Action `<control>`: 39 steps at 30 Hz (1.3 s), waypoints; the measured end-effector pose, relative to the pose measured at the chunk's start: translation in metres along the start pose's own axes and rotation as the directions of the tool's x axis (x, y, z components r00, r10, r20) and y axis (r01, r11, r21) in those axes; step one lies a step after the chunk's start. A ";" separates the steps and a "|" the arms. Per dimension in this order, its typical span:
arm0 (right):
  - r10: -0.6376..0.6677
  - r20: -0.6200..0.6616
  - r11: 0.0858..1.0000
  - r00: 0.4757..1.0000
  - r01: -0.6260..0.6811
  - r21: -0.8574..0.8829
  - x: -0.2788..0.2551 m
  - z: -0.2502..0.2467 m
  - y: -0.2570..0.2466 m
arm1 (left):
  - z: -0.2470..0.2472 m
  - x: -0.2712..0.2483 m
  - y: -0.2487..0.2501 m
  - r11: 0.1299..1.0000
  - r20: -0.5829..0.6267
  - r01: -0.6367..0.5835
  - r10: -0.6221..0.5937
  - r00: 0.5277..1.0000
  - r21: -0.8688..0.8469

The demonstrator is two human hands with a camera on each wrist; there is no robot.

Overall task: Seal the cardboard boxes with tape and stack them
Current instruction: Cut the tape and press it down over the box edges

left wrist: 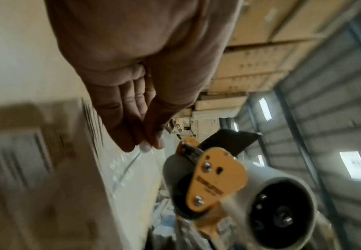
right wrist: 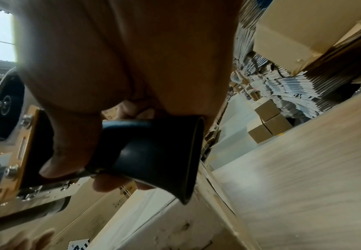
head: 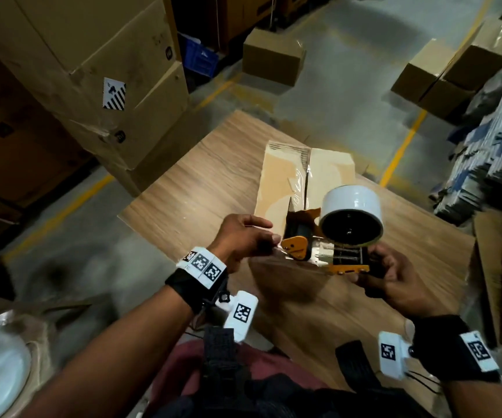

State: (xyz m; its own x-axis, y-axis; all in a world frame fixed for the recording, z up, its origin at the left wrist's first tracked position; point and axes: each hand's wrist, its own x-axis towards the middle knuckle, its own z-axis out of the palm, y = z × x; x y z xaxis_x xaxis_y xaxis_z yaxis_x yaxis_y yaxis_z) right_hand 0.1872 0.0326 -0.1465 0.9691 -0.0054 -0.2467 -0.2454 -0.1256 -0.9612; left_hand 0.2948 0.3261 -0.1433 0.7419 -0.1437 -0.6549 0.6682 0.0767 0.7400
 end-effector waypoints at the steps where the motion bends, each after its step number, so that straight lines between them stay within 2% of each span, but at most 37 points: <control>1: -0.004 0.000 1.000 1.000 0.004 -0.028 -0.001 -0.002 0.001 | -0.011 0.001 0.002 0.998 -0.035 -0.027 0.030 0.999 0.060; 3: -0.014 -0.011 0.998 1.000 0.013 -0.061 -0.001 -0.010 0.003 | -0.036 0.006 0.003 0.997 -0.095 -0.025 0.032 0.995 0.074; 6: -0.040 0.015 0.987 0.999 0.042 -0.155 0.008 -0.024 0.010 | -0.056 0.013 0.000 0.992 -0.090 -0.002 0.013 0.996 0.126; 9: -0.041 0.056 0.970 0.998 0.053 -0.237 0.021 -0.026 0.020 | -0.053 0.021 -0.007 0.988 -0.125 -0.032 0.051 0.991 0.153; 16: -0.060 0.058 0.942 0.996 0.076 -0.326 0.035 -0.015 0.030 | -0.065 0.037 -0.011 0.984 -0.137 -0.092 0.113 0.984 0.152; 26: -0.043 0.089 0.857 0.995 0.083 -0.509 0.054 -0.016 0.038 | -0.072 0.055 -0.039 0.991 -0.137 -0.063 0.079 0.987 0.119; 31: -0.009 0.094 0.809 0.996 0.063 -0.585 0.060 -0.016 0.033 | -0.065 0.067 -0.053 0.996 -0.030 0.071 -0.070 0.997 0.060; 34: -0.002 0.102 0.775 0.995 0.065 -0.628 0.062 -0.015 0.032 | -0.065 0.073 -0.052 0.978 0.045 0.210 -0.210 0.977 0.014; 39: 0.028 0.086 0.743 0.996 0.036 -0.669 0.065 -0.013 0.027 | -0.071 0.074 -0.077 0.905 0.098 0.364 -0.391 0.915 0.220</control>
State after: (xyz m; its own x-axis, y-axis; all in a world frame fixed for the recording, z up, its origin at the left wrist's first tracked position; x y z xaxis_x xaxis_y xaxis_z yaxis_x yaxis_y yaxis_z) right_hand 0.2438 0.0164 -0.1865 0.9559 0.0761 -0.2835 -0.1297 -0.7569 -0.6406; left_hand 0.3021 0.3799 -0.2598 0.4119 -0.2580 -0.8739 0.8624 -0.1994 0.4654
